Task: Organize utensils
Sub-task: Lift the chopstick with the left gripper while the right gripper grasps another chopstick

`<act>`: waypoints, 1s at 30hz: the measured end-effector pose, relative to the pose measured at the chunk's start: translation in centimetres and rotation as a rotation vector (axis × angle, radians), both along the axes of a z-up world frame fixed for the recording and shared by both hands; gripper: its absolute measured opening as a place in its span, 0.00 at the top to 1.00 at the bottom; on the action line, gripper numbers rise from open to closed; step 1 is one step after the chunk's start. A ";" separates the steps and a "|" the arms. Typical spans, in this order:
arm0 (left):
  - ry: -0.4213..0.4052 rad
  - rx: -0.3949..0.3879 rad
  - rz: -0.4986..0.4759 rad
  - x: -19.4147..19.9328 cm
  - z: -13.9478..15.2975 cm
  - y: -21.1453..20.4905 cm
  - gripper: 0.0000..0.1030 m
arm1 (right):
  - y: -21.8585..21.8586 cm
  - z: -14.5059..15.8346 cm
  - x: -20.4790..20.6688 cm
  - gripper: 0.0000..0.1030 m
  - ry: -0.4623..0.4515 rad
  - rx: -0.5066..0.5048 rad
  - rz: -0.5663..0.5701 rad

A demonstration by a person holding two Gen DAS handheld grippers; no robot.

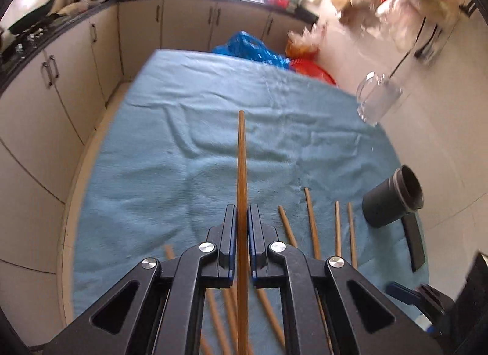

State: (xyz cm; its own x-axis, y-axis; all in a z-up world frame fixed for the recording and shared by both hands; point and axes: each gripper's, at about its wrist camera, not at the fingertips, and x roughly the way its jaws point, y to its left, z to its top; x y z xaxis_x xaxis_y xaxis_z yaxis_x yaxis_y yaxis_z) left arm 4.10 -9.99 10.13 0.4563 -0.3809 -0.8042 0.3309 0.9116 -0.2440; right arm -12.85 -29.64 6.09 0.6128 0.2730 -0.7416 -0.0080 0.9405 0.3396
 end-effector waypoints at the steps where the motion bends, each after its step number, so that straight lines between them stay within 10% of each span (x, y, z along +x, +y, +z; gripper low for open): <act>1: -0.009 -0.007 0.005 -0.3 0.4 0.7 0.94 | 0.5 -0.1 0.8 0.43 0.013 0.012 0.020; 15: -0.069 -0.037 0.065 -2.5 0.9 6.4 0.94 | 8.7 -5.3 13.1 0.68 0.247 -0.042 0.163; 30: -0.192 -0.056 0.081 -3.9 1.4 6.7 0.94 | 11.5 -6.8 16.5 0.93 0.258 -0.165 0.172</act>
State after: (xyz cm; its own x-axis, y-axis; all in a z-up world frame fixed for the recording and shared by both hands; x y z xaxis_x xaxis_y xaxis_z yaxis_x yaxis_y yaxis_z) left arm 0.21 -3.29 11.48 0.6304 -0.3785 -0.6777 0.3026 0.9238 -0.2345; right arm 3.65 -18.12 -0.73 0.3549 0.2189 -0.9089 -0.1045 0.9754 0.1941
